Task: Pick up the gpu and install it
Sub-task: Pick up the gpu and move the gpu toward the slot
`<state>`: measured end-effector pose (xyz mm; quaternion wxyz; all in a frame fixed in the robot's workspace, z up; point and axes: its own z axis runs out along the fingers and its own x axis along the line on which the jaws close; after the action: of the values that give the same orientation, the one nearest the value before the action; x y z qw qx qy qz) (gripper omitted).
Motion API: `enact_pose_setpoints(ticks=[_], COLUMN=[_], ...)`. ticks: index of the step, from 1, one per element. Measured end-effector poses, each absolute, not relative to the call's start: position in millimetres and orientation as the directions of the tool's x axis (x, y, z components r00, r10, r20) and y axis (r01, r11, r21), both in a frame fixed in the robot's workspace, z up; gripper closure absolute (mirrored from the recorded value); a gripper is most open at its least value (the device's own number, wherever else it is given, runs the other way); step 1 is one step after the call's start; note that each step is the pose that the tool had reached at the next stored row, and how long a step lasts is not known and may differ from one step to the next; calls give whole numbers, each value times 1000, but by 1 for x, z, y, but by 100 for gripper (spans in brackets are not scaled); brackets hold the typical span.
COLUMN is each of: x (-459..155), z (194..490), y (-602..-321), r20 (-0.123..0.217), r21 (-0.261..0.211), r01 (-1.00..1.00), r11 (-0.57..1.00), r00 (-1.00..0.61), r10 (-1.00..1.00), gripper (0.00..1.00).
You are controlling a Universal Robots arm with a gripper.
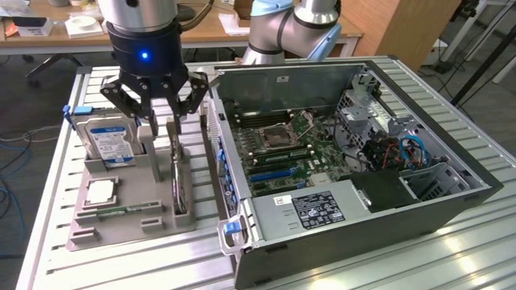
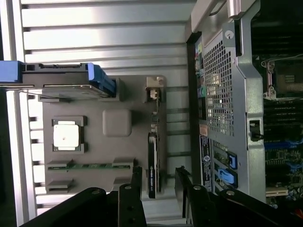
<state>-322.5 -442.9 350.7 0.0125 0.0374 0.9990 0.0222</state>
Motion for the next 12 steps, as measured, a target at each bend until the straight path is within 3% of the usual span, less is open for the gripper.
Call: enact_pose_setpoints(ticks=[12], x=[-322], z=[335], y=[-443], r20=[-23], r21=[45], r01=[74], r11=[996], r00=[-997], r10=[75], gripper=[59])
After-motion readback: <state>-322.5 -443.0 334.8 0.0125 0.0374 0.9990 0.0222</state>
